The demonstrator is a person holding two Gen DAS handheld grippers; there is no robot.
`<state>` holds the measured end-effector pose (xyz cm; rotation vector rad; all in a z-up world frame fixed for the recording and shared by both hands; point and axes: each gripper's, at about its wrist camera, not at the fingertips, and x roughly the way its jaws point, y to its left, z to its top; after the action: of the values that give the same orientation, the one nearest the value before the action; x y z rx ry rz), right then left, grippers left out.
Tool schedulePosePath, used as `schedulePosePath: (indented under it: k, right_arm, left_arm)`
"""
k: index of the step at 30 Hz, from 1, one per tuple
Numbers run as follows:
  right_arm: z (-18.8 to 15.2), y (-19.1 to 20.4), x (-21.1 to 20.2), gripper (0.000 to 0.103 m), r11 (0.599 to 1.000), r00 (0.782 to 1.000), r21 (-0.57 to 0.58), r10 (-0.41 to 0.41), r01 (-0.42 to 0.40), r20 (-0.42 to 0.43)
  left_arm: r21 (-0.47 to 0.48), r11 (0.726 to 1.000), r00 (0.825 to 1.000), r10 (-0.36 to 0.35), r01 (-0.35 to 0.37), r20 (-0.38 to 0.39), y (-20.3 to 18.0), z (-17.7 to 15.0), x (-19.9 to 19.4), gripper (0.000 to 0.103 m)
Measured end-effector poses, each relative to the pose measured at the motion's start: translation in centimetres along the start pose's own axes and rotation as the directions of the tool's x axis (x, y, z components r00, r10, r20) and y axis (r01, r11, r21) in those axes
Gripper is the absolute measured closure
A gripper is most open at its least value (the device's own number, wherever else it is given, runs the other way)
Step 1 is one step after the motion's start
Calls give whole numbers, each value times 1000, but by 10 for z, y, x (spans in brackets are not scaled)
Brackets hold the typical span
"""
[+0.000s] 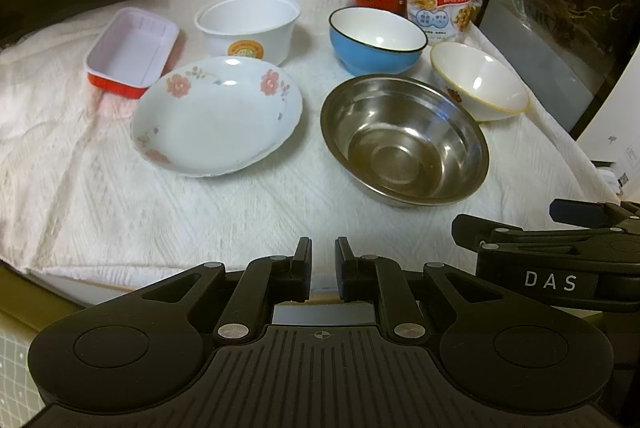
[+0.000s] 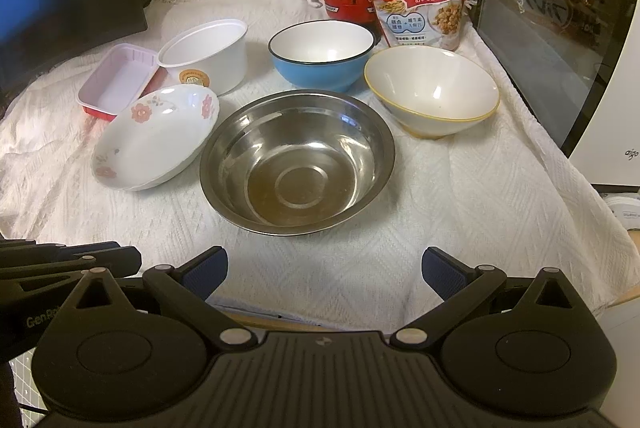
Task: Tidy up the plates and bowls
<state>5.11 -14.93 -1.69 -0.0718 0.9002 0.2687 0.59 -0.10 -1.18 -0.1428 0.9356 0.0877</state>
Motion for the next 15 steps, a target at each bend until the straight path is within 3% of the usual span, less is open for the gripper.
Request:
schedulePosePath:
  k: [15]
  right_arm:
    - [0,1,-1,0,1000,1000,2,-2,2,0]
  left_arm:
    - [-10,1000,1000,-1,1,-2,2,0,0,88]
